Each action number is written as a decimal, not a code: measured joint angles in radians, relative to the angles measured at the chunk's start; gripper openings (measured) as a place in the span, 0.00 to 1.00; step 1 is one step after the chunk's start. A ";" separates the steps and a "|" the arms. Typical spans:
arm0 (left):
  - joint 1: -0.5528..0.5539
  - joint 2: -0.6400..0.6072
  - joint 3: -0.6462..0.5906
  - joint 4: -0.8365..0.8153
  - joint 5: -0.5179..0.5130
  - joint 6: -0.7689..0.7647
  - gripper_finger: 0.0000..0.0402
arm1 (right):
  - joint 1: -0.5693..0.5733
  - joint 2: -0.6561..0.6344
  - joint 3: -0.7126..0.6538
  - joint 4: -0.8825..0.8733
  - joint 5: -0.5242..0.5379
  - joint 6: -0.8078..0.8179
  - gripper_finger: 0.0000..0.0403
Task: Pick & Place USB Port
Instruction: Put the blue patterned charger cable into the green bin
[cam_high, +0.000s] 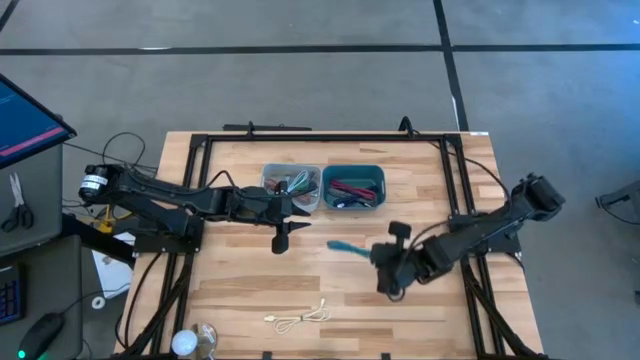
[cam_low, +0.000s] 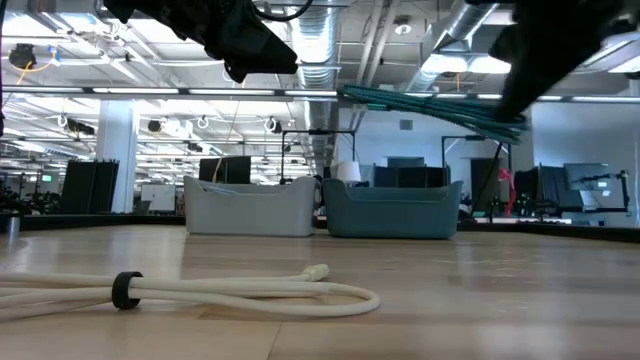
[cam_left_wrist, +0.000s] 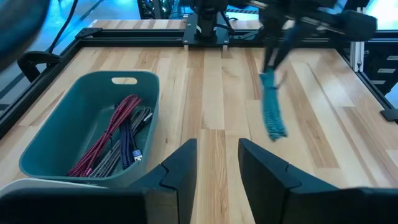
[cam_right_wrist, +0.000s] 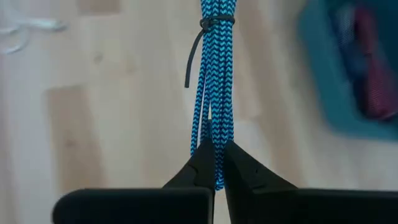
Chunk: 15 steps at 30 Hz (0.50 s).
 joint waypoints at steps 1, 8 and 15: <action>0.000 0.000 0.000 0.000 0.000 0.000 0.29 | -0.021 -0.006 0.000 0.001 0.015 -0.029 0.00; 0.000 0.000 0.000 0.000 0.000 0.000 0.29 | -0.171 -0.046 0.000 0.000 0.139 -0.193 0.00; 0.000 0.000 0.000 0.000 0.000 0.000 0.29 | -0.323 -0.055 0.001 0.024 0.210 -0.314 0.00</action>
